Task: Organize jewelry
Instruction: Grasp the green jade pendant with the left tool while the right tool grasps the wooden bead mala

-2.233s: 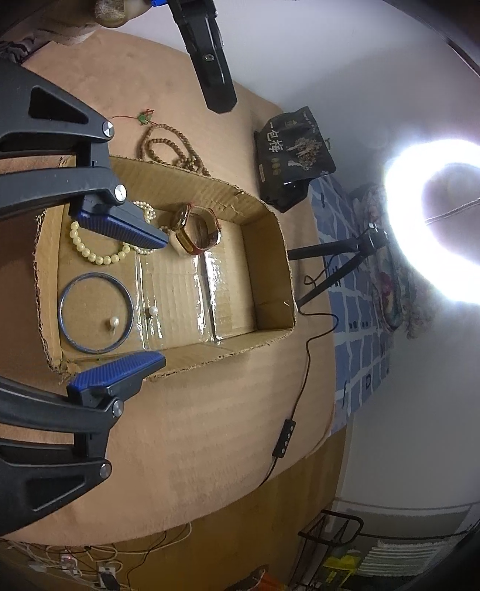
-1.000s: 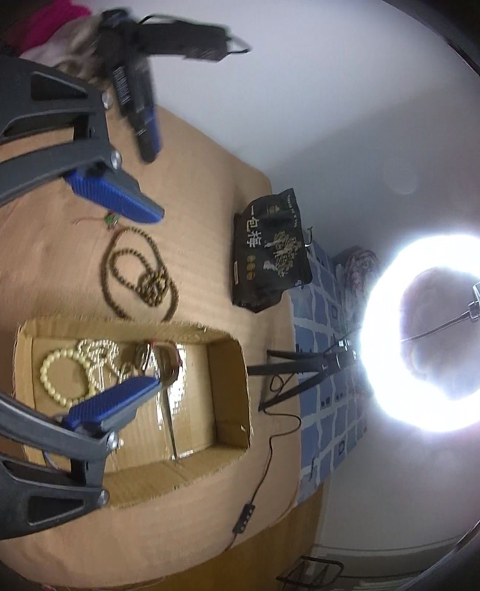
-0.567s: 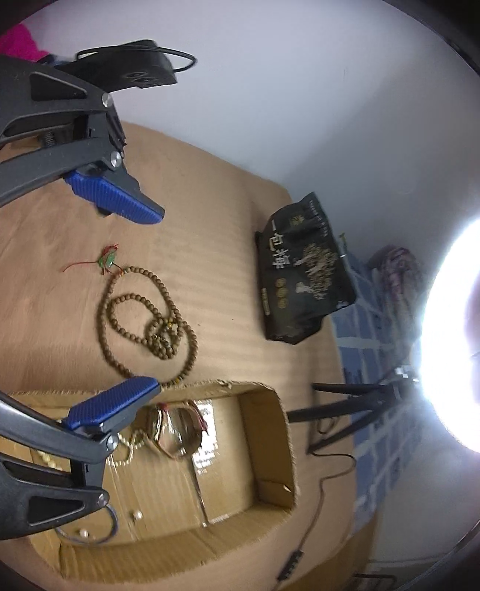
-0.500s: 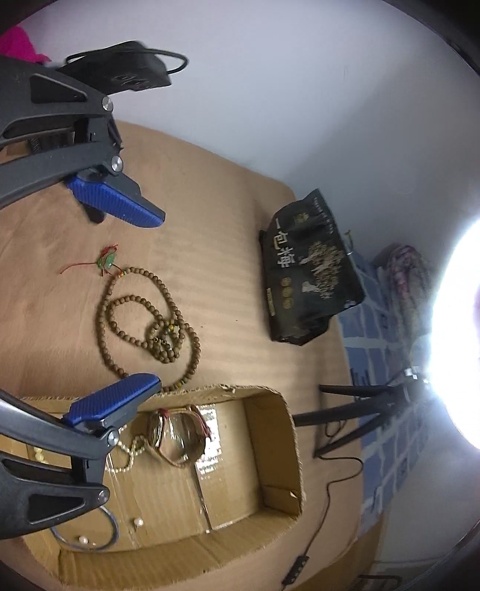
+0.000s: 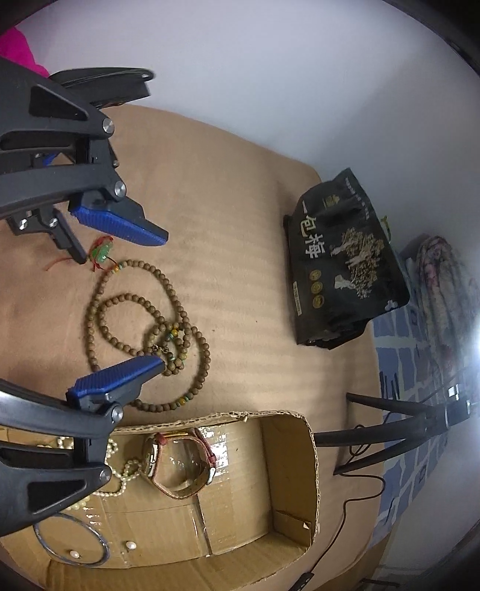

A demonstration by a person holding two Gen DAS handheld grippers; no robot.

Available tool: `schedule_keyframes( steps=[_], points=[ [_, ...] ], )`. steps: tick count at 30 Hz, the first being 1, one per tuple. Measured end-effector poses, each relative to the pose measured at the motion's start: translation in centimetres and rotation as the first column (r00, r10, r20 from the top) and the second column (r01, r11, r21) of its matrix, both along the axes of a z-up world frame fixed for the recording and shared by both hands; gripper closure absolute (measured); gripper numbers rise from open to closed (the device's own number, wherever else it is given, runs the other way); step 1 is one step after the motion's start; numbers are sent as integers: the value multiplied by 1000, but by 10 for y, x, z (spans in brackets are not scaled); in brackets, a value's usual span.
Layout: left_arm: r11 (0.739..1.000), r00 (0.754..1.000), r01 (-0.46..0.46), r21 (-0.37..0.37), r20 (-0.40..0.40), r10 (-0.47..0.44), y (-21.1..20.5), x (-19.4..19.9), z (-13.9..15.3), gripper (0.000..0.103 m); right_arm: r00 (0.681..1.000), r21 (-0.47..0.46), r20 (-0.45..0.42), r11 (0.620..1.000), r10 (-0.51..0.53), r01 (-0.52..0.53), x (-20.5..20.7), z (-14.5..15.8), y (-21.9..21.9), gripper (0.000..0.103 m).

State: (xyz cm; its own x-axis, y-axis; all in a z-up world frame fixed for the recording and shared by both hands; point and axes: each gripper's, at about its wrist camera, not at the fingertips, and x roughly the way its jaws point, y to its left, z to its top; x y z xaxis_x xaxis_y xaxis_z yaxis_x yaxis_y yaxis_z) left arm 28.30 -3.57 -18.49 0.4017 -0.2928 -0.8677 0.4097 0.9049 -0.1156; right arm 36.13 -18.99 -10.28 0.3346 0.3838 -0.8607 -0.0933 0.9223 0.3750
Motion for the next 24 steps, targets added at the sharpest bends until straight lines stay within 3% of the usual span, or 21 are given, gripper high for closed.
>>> schedule_keyframes(
  steps=[6,8,16,24],
  points=[
    [999,999,-47,-6,10,47,2,9,-8,56,999,-34,-29,999,16,-17,9,-13,7,40],
    [998,998,-59,6,20,59,4,12,-10,68,999,-41,-38,999,22,-24,11,-17,10,41],
    [998,997,-56,18,52,55,20,6,-11,69,995,-147,-79,987,58,-70,22,-36,35,41],
    [996,994,-88,3,60,88,41,2,-10,70,992,-266,-120,964,-49,16,32,-54,44,37]
  ],
)
